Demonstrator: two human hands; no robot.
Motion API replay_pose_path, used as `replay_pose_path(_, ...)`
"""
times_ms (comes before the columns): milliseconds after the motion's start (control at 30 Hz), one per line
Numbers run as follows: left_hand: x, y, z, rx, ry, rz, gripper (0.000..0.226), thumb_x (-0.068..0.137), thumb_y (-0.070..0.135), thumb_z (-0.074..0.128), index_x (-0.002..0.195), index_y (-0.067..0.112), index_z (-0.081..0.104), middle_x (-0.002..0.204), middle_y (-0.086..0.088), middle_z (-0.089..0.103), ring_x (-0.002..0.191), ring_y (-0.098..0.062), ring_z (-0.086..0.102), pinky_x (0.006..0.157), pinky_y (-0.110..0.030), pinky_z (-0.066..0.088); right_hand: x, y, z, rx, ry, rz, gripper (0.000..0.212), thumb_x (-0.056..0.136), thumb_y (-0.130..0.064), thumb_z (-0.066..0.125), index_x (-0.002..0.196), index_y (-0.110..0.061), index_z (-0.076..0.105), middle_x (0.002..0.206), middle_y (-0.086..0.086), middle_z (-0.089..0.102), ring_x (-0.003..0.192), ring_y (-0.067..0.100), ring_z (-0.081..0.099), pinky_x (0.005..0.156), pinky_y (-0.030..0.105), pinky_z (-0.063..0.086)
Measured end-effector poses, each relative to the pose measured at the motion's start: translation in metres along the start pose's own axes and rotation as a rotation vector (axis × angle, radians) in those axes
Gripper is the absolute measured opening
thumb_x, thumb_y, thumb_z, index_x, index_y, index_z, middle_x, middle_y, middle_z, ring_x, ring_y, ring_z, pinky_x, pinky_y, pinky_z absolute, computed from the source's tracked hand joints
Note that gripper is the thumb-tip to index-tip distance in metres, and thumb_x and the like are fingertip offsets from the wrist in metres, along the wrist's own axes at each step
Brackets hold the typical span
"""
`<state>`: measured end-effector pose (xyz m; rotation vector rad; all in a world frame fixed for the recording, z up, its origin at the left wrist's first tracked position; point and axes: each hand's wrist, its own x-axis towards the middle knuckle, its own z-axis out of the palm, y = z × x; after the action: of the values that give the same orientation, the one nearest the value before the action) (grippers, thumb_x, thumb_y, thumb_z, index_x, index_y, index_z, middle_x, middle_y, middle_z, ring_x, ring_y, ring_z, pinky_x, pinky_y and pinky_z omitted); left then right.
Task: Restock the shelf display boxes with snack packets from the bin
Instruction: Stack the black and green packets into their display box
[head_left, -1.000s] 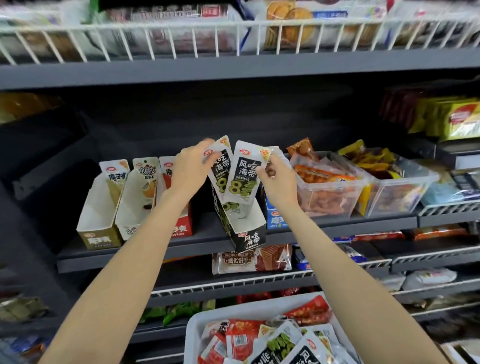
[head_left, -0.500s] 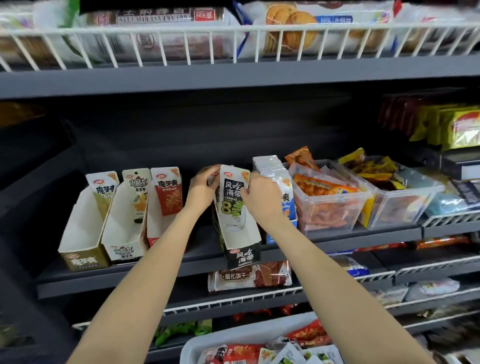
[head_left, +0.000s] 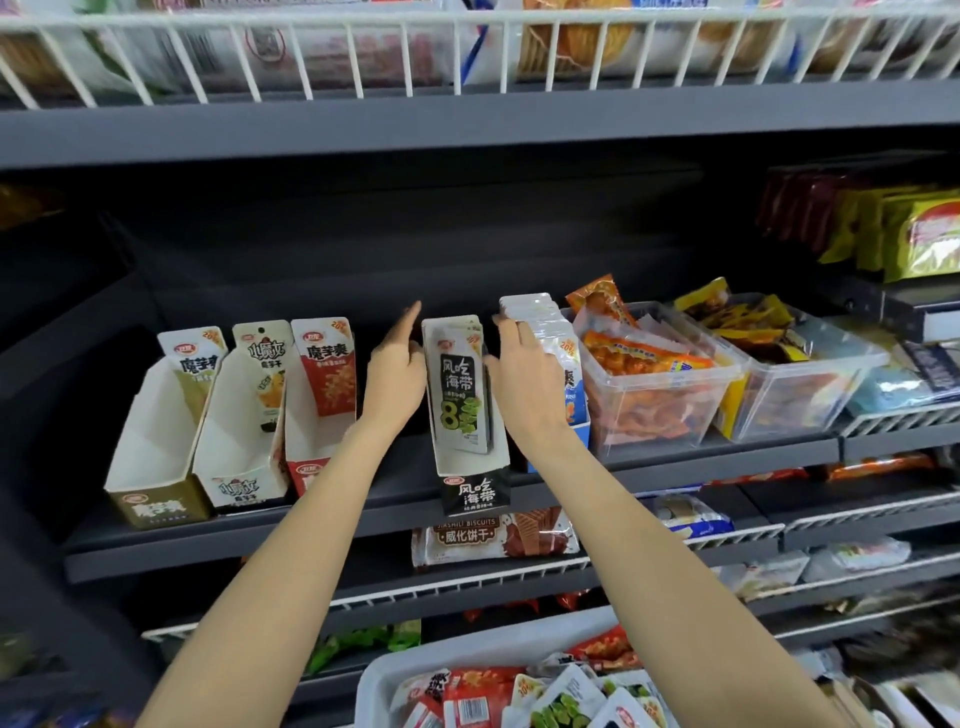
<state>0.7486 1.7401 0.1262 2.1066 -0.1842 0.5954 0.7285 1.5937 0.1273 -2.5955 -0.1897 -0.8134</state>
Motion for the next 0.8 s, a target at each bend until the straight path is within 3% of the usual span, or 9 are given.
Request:
replay_pose_path(67,-0.016,0.002,-0.006,0.038,0.055,0.044,0.049,0.097,0.005,0.04,0.143,0.019,0.038,0.138,-0.006,0.051,0.098,-0.019,0.062,0.09,-0.018,0.042,-0.015,0.002,-0.002,0.101,0.106,-0.051,0.035,0.094,-0.014,0.052,0.128,-0.01,0.051,0.121,0.009,0.057,0.088,0.03,0.064,0.065,0.037,0.05)
replay_pose_path(133,-0.034,0.005,-0.011,0.1,0.121,0.134,0.042,0.097,0.009,0.043,0.138,0.018,0.047,0.132,-0.001,0.057,0.112,-0.015,0.056,0.094,-0.017,0.035,-0.036,0.004,-0.009,0.252,0.224,-0.124,0.028,0.092,-0.018,0.052,0.118,-0.01,0.06,0.109,0.006,0.063,0.079,0.024,0.065,0.059,0.035,0.051)
replay_pose_path(200,-0.056,0.008,-0.015,0.214,0.196,0.268,0.033,0.095,0.017,0.046,0.126,0.017,0.058,0.12,0.003,0.064,0.113,-0.014,0.056,0.092,-0.019,0.035,-0.061,0.009,-0.017,0.358,0.259,-0.171,0.027,0.09,-0.019,0.052,0.114,-0.012,0.062,0.105,0.002,0.065,0.088,0.018,0.062,0.073,0.03,0.05)
replay_pose_path(267,-0.078,0.012,-0.019,0.317,0.28,0.423,0.027,0.092,0.023,0.049,0.11,0.016,0.067,0.103,0.006,0.07,0.1,-0.012,0.059,0.087,-0.02,0.035,-0.088,0.015,-0.028,0.414,0.235,-0.164,0.025,0.09,-0.021,0.053,0.112,-0.014,0.063,0.105,-0.002,0.066,0.099,0.013,0.056,0.088,0.023,0.039)
replay_pose_path(367,-0.117,0.02,-0.023,0.374,0.365,0.646,0.021,0.087,0.022,0.054,0.094,0.013,0.072,0.08,0.006,0.07,0.083,-0.012,0.058,0.08,-0.023,0.035,-0.133,0.027,-0.042,0.456,0.127,-0.147,0.024,0.09,-0.027,0.051,0.104,-0.015,0.066,0.097,-0.007,0.068,0.095,0.009,0.056,0.086,0.023,0.037)
replay_pose_path(467,-0.166,0.021,-0.021,0.335,0.278,0.694,0.025,0.088,0.025,0.053,0.089,0.011,0.074,0.07,0.005,0.068,0.074,-0.014,0.058,0.073,-0.027,0.039,-0.176,0.049,-0.047,0.458,-0.222,-0.164,0.016,0.09,-0.019,0.059,0.103,-0.014,0.067,0.089,-0.005,0.07,0.082,0.01,0.062,0.079,0.026,0.047)
replay_pose_path(600,-0.238,0.001,-0.006,0.359,-0.08,0.456,0.022,0.087,0.03,0.055,0.097,0.018,0.07,0.076,0.011,0.067,0.075,-0.008,0.059,0.066,-0.024,0.046,-0.226,0.08,-0.041,0.353,-0.641,-0.142,0.023,0.09,-0.019,0.062,0.112,-0.018,0.065,0.111,-0.005,0.065,0.104,0.007,0.054,0.092,0.023,0.044)
replay_pose_path(700,-0.284,-0.023,0.007,0.521,-0.453,0.077,0.034,0.089,0.04,0.056,0.121,0.027,0.059,0.115,0.011,0.064,0.109,-0.014,0.056,0.086,-0.028,0.044,-0.257,0.096,-0.032,0.18,-0.845,-0.131,0.037,0.09,-0.028,0.061,0.127,-0.026,0.055,0.133,-0.005,0.051,0.127,0.016,0.038,0.104,0.029,0.031)
replay_pose_path(800,-0.319,-0.038,0.017,0.557,-0.657,-0.148,0.051,0.09,0.047,0.053,0.137,0.029,0.043,0.14,0.006,0.046,0.13,-0.018,0.04,0.101,-0.035,0.039,-0.284,0.111,-0.023,-0.072,-0.892,-0.162,0.058,0.087,-0.041,0.062,0.139,-0.033,0.037,0.144,-0.004,0.036,0.134,0.022,0.026,0.108,0.042,0.03)
